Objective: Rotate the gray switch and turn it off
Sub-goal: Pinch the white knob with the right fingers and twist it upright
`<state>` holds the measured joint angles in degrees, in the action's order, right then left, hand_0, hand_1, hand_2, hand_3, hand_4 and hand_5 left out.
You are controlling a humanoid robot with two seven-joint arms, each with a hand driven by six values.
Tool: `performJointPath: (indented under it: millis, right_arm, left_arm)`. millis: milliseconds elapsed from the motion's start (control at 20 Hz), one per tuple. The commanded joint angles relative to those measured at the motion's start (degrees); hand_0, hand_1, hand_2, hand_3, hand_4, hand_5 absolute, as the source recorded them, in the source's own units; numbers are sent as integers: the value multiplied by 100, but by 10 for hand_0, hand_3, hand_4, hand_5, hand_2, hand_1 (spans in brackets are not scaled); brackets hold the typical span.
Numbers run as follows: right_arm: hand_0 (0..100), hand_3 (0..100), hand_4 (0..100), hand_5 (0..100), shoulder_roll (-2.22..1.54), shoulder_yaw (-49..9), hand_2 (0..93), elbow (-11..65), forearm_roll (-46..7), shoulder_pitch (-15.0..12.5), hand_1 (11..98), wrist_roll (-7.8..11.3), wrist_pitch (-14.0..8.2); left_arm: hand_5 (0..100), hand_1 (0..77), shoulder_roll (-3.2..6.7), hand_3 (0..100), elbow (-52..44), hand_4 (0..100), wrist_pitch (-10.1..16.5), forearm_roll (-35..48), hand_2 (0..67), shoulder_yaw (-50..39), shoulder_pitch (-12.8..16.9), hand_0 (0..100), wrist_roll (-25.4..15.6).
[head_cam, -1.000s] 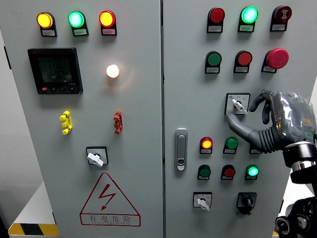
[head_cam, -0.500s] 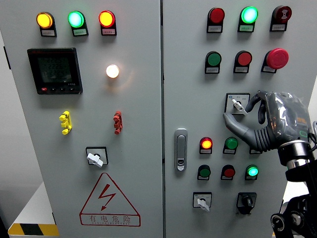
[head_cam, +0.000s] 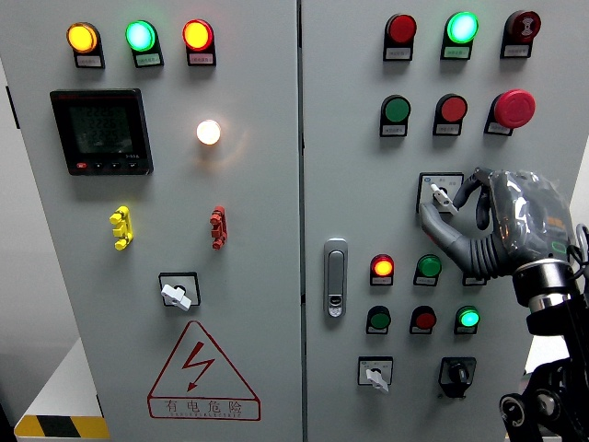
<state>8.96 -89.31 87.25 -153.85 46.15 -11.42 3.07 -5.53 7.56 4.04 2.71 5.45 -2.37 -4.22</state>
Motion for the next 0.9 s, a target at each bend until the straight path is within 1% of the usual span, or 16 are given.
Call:
performJointPath:
  millis: [0,100,150,200,250,300,450,600,850]
  right_arm:
    - [443,971,1000,1000,1,18,671,-6,-5,35,339,-9,1]
    - [485,968,1000,1000,1,27,673,-32,-13,52,334,-9,1]
    - [488,968,1000,1000,1,27,673,-50,-13,52,333,-9,1]
    - [504,969,1000,1000,9,36,674,-50,-13,78,332,-9,1]
    - [519,969,1000,1000,1,36,674,-50,-13,79,330,-9,1]
    - [527,969,1000,1000,1,45,674,-50,-22,79,328,-18,9]
    - [549,967,1000,1000,1,89,680,-58,-22,79,328,-88,10]
    - [563,967,1000,1000,1,106,684,-76,-22,88,342,-97,10]
    - [642,966,1000,1000,1,133,691,-94,-31,88,352,-176,10]
  left_arm:
    - [109,0,8,187,0,82,0,1,133,0,0,885,0]
    - [109,0,0,187,0,82,0,1,133,0,0,885,0]
    - [109,0,0,187,0,82,0,-8,133,0,0,885,0]
    - [109,0,0,188,0,82,0,1,133,0,0,885,0]
    - [109,0,0,188,0,82,0,-8,133,0,0,885,0]
    - [109,0,0,188,0,82,0,1,133,0,0,885,-8]
    - [109,0,0,188,0,82,0,1,133,0,0,885,0]
    - [109,0,0,188,0,82,0,1,133,0,0,884,0]
    - [109,0,0,188,0,82,0,1,133,0,0,884,0]
